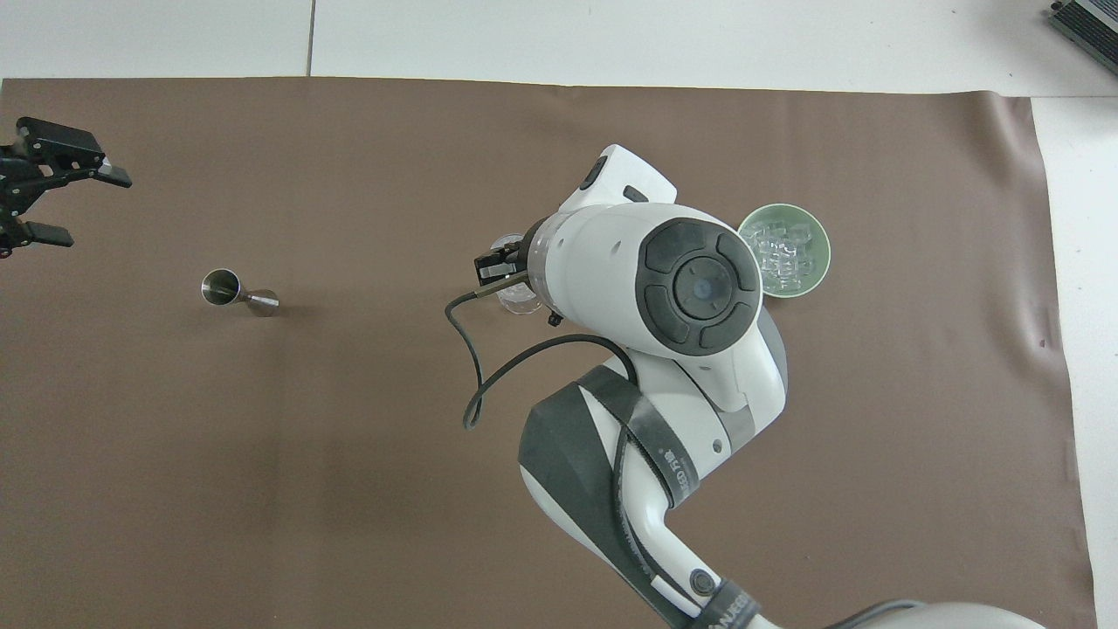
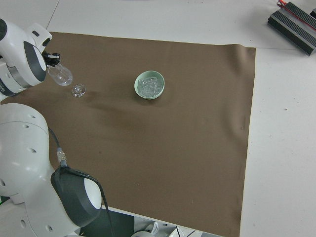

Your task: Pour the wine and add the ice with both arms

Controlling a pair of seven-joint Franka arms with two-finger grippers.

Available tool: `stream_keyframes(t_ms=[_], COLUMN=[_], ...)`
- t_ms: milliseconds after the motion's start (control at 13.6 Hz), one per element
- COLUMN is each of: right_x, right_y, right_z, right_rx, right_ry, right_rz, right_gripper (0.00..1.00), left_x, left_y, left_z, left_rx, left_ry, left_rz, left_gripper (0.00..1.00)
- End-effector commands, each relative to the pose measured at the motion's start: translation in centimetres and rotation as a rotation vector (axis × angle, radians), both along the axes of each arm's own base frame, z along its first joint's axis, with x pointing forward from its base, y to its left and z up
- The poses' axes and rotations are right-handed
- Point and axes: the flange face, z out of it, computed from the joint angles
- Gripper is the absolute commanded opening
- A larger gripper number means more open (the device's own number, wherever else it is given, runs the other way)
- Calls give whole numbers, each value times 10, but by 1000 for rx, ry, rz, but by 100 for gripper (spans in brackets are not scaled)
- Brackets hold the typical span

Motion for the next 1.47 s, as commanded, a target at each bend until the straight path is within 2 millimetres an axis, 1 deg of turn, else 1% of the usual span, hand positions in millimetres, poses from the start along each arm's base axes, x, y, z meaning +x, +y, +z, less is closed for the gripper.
stream_keyframes(t_ms=[0, 147, 221, 295, 368, 442, 515, 589, 736, 810, 884, 957, 1031, 1178, 1252, 1325, 1399], right_x=[5, 5, 4, 5, 5, 5, 6, 6, 7, 6, 7, 8, 7, 6, 6, 6, 5], right_y=[5, 7, 7, 6, 6, 6, 6, 7, 5, 5, 4, 3, 4, 5, 6, 6, 7], right_z=[-8, -6, -8, -8, -11, -11, -15, -16, -21, -23, -23, -27, -27, -27, -27, -28, -29], right_rx=[33, 47, 44, 41, 39, 39, 37, 37, 29, 26, 25, 19, 19, 19, 19, 19, 16], right_ry=[-19, -32, -30, -31, -29, -29, -23, -21, -17, -14, -15, -12, -12, -10, -9, -8, -4], right_rz=[10, 8, 9, 12, 14, 14, 12, 14, 15, 17, 16, 16, 18, 17, 17, 16, 18], right_gripper=[0, 0, 0, 0, 0, 0, 0, 0, 0, 0, 0, 0, 0, 0, 0, 0, 0], left_x=[-22, -37, -48, -56, -60, -65, -73, -79, -83, -82, -82, -80, -74, -68, -67, -66, -65], left_y=[-10, -13, -17, -23, -29, -38, -56, -70, -76, -75, -73, -68, -70, -69, -62, -53, -39], left_z=[31, 49, 59, 65, 68, 70, 75, 80, 82, 82, 80, 82, 81, 54, 45, 45, 45], left_rx=[105, 119, 141, 173, 185, 186, 208, 232, 227, 219, 166, 140, 149, 152, 173, 186, 188], left_ry=[-21, -24, -14, -3, 2, 20, 35, 44, 48, 41, 29, 1, -42, -6, 8, 7, 8], left_rz=[-173, -250, -307, -387, -429, -447, -483, -511, -514, -496, -476, -464, -464, -468, -466, -466, -463], left_gripper=[100, 100, 100, 100, 100, 100, 100, 100, 100, 100, 100, 100, 100, 100, 100, 100, 100])
